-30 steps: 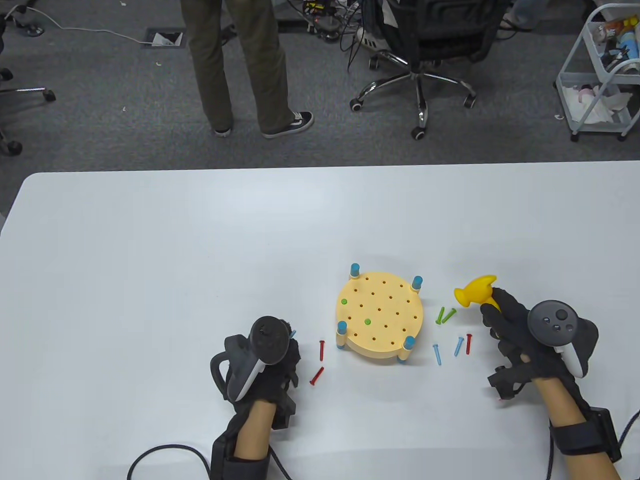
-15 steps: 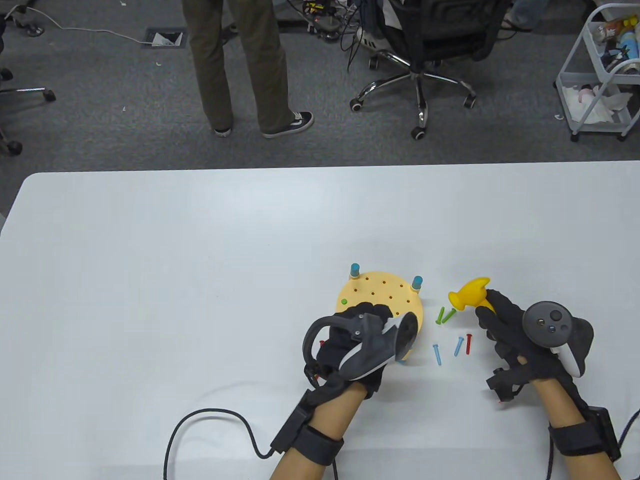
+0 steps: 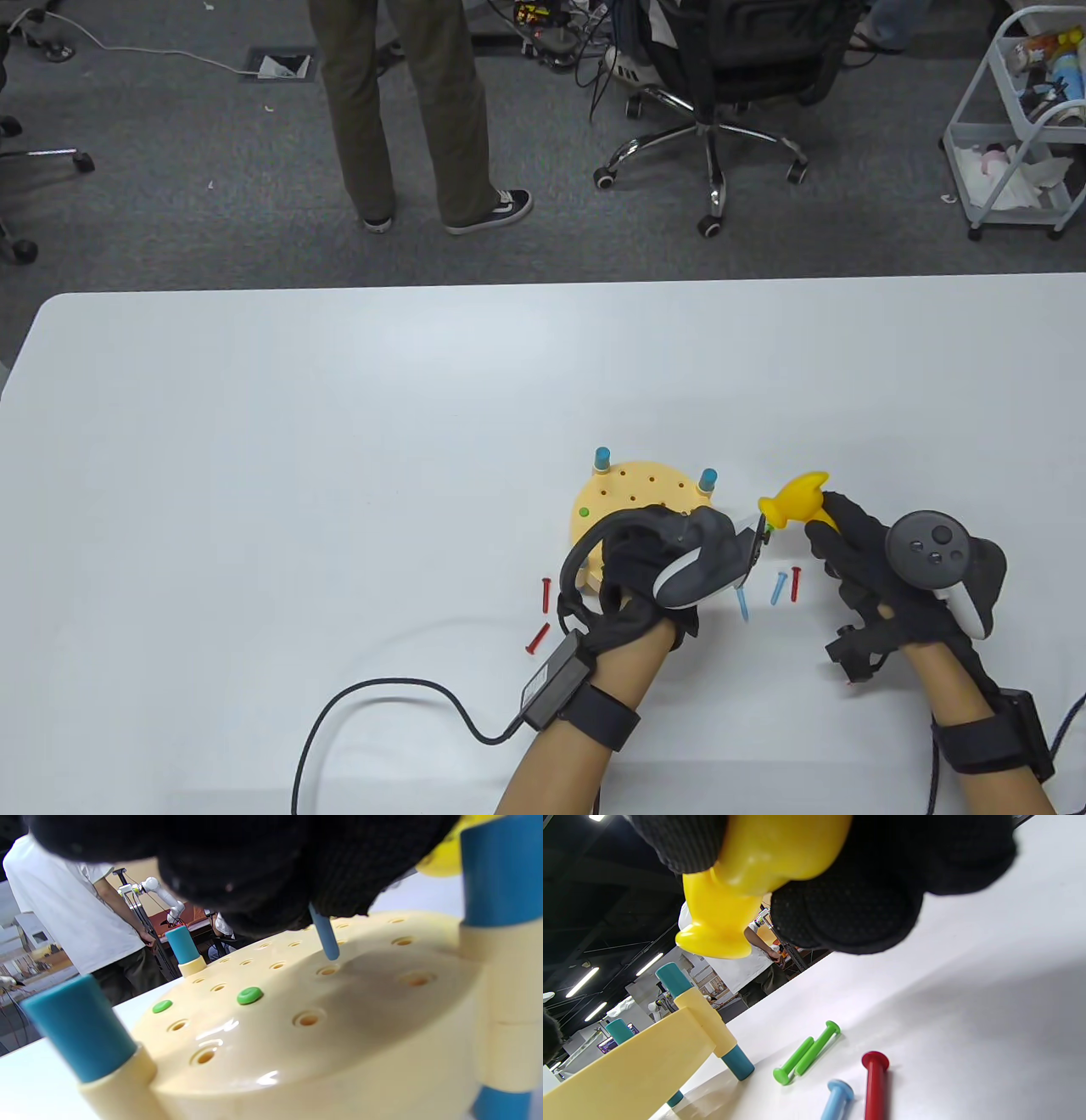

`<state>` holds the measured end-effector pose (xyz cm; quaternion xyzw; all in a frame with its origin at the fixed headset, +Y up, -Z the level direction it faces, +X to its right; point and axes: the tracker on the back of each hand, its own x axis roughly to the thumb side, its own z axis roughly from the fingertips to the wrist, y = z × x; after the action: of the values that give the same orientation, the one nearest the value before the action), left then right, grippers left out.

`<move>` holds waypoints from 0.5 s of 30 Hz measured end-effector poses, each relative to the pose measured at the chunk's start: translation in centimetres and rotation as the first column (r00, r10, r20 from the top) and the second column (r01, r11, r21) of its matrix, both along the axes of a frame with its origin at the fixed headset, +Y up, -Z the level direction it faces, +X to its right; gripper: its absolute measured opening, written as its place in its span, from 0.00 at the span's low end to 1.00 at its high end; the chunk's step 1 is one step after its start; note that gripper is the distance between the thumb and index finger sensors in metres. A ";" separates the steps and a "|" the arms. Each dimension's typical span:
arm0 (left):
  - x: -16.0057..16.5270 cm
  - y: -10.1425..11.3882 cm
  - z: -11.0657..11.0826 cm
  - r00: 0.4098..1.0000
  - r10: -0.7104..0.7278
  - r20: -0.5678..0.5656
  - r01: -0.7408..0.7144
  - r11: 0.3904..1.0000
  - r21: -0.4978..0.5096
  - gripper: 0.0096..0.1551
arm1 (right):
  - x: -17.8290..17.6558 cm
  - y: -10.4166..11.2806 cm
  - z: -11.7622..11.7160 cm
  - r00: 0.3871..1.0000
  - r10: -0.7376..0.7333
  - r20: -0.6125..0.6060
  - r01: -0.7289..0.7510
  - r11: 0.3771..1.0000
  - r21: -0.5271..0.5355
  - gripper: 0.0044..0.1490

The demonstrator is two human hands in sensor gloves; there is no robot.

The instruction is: Hammer toy nails into tap bench

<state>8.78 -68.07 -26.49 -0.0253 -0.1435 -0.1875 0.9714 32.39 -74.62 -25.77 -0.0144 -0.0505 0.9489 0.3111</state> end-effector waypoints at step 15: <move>-0.5 0.1 0.0 1.000 0.012 -0.002 -0.012 0.999 -0.049 0.21 | -0.3 -0.2 0.0 1.000 0.020 -0.009 -0.020 1.000 -0.005 0.42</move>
<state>8.26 -67.97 -26.52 -0.0482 -0.1475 -0.1783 0.9717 32.08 -74.78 -25.77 -0.0105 -0.0470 0.9522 0.3015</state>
